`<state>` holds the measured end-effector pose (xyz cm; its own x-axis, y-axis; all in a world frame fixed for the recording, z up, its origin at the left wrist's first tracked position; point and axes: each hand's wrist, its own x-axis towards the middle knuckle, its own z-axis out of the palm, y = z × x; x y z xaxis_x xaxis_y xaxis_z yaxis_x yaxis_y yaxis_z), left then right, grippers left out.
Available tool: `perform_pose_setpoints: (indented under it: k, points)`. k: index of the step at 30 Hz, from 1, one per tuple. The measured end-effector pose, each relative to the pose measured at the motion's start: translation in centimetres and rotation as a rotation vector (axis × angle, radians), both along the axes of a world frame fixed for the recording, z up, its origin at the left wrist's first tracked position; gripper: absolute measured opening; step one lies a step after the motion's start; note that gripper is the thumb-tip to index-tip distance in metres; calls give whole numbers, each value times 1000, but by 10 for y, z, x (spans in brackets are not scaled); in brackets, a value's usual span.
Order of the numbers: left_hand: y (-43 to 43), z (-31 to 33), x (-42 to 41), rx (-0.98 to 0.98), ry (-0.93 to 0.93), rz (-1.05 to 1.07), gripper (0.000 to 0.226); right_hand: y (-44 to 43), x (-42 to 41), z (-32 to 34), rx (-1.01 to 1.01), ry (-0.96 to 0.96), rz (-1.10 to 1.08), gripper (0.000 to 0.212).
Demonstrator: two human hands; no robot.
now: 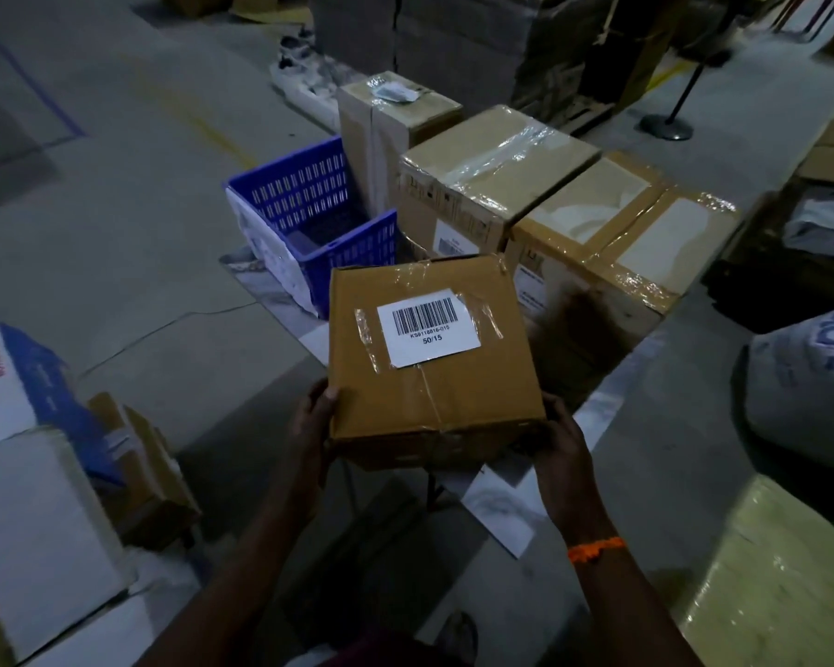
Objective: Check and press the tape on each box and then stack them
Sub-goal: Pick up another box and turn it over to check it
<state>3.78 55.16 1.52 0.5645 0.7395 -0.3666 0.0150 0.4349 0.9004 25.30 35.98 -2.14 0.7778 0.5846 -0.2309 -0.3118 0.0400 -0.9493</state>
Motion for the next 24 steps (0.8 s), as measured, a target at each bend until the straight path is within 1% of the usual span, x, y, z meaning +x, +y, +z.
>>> perform_pose_setpoints:
  k: [1,2,3,6,7,8,9,12,16,19,22,24]
  points:
    - [4,2,1,-6,17,-5,109,0,0,-1,-5,-1,-10,53]
    - [7,4,3,-6,29,-3,107,0,0,-1,-9,-8,-12,52]
    - [10,5,4,-6,36,6,99,0,-1,-1,-25,-14,-14,50]
    - [17,4,2,-6,47,30,62,-3,-8,-3,-87,-36,26,47]
    - [19,3,0,-11,48,26,56,-5,-11,-4,-116,-61,42,41]
    - [20,3,-2,-17,47,17,56,-7,-14,-6,-139,-95,61,34]
    - [20,3,-3,-21,47,8,59,-8,-16,-10,-161,-124,69,31]
    - [19,5,-8,-29,48,8,70,-11,-22,-16,-166,-151,58,31]
    - [22,6,-13,-67,38,-4,78,-3,-28,9,-133,-42,15,30]
    - [23,9,-17,-51,66,-34,95,8,-24,29,-171,-112,59,25]
    - [23,16,-20,-1,122,-41,93,15,-21,39,-181,-167,114,24]
    - [26,19,-22,-16,178,-1,81,16,-23,44,-173,-195,137,28]
